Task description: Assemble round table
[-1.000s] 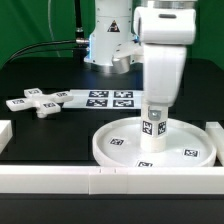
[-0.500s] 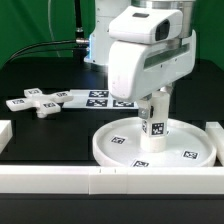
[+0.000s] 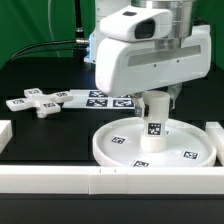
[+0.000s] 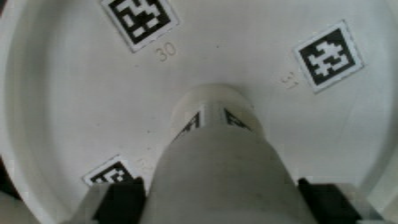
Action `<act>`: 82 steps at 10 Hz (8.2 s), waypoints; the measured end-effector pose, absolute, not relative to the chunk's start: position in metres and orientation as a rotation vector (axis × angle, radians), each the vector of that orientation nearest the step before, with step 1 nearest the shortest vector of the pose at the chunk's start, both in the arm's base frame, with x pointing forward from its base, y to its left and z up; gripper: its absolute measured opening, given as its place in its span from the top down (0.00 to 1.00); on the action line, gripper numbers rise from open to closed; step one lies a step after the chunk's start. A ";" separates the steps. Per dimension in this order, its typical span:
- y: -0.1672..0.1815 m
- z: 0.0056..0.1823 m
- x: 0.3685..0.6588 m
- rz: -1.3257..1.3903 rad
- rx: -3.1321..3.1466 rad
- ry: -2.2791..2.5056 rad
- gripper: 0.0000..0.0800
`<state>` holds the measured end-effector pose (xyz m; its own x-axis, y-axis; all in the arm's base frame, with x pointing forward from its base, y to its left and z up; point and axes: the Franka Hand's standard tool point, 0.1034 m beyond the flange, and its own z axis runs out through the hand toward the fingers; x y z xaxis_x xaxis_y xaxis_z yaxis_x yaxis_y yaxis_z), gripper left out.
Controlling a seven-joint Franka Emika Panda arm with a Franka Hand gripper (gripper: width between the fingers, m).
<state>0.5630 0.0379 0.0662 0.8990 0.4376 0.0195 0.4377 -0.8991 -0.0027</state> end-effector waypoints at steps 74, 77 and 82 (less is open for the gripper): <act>-0.167 0.028 0.403 0.070 -2.446 -1.935 0.19; -0.167 0.026 0.403 0.073 -2.444 -1.933 0.45; -0.167 0.031 0.405 0.069 -2.449 -1.931 0.45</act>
Offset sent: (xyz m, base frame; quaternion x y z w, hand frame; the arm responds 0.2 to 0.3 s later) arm -0.0071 0.0049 -0.0031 0.0292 -0.0029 0.2490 0.9681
